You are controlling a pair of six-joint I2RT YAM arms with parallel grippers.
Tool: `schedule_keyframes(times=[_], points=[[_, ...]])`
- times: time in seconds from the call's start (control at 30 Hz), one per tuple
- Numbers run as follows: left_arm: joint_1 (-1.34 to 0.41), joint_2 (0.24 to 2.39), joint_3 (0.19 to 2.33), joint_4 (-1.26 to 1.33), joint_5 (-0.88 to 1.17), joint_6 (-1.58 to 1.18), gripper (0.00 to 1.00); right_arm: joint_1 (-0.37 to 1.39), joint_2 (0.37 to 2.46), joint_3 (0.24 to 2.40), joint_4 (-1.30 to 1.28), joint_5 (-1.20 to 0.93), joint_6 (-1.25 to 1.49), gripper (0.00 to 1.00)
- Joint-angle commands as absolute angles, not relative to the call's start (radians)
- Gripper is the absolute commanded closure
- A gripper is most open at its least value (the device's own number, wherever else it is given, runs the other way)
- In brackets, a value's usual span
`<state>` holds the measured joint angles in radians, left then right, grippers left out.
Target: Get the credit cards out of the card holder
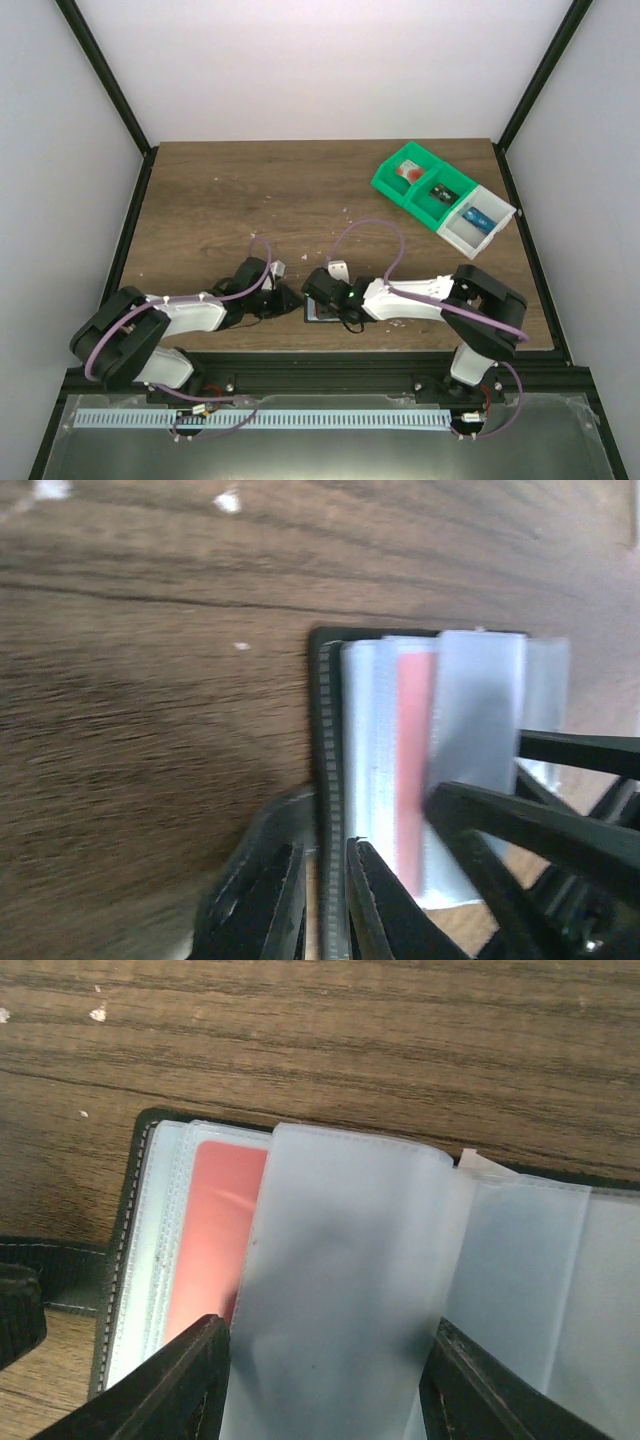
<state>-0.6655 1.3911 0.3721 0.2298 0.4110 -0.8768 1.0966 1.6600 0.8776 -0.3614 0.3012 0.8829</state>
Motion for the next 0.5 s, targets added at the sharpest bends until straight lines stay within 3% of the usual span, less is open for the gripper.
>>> schedule_keyframes(times=[0.0, 0.47], points=[[-0.67, 1.438, 0.382, 0.18, 0.353, -0.834, 0.85, 1.104, 1.634, 0.862, -0.392, 0.34, 0.888, 0.47], [-0.67, 1.468, 0.371, 0.155, 0.299, -0.818, 0.86, 1.104, 1.58, 0.841, -0.435, 0.377, 0.903, 0.45]])
